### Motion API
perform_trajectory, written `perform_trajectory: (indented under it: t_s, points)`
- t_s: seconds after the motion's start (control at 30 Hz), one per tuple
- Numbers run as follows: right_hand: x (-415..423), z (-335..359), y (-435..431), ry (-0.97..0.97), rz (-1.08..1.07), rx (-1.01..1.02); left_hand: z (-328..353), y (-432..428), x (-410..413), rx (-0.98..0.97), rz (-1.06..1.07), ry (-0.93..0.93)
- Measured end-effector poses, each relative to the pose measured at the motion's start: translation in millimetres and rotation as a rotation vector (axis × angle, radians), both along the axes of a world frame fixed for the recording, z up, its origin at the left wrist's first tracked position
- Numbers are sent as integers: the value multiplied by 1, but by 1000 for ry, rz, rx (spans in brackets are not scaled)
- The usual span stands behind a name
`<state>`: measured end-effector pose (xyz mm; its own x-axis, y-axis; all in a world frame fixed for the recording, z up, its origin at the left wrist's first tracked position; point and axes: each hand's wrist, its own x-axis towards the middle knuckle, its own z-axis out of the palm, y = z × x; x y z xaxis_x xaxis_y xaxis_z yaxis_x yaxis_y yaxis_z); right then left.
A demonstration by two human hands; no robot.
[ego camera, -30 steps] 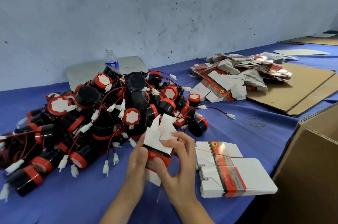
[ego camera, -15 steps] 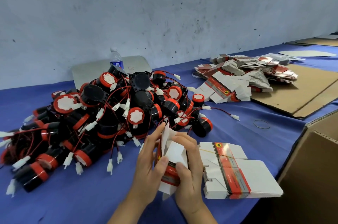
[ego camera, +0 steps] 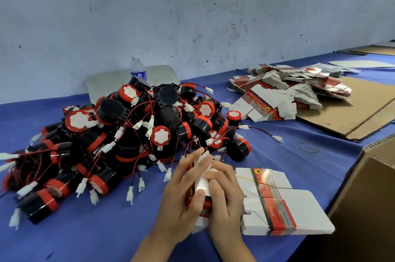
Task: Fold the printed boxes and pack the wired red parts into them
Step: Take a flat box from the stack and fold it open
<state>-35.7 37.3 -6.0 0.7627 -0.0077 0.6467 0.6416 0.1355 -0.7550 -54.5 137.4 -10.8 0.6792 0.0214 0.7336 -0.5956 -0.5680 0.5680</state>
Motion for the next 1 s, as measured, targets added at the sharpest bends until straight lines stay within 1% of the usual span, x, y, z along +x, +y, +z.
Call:
perform_trajectory:
  t_s: [0.07,0.17,0.33,0.5,0.8,1.0]
  points:
    - [0,-3,0,23,7,21,1,0,0,-9,11,17]
    - [-1,-5,2,122,31,111,2,-1,0,10,65,25]
    - [1,-6,5,92,41,219,3,-4,-2,-58,52,-34]
    - [1,-8,5,55,4,168,3,-3,-2,-82,40,-52]
    - [0,-6,7,46,11,164,0,1,-2,-50,50,-43]
    - [1,-7,6,24,-3,145,0,1,-1,-66,55,-36]
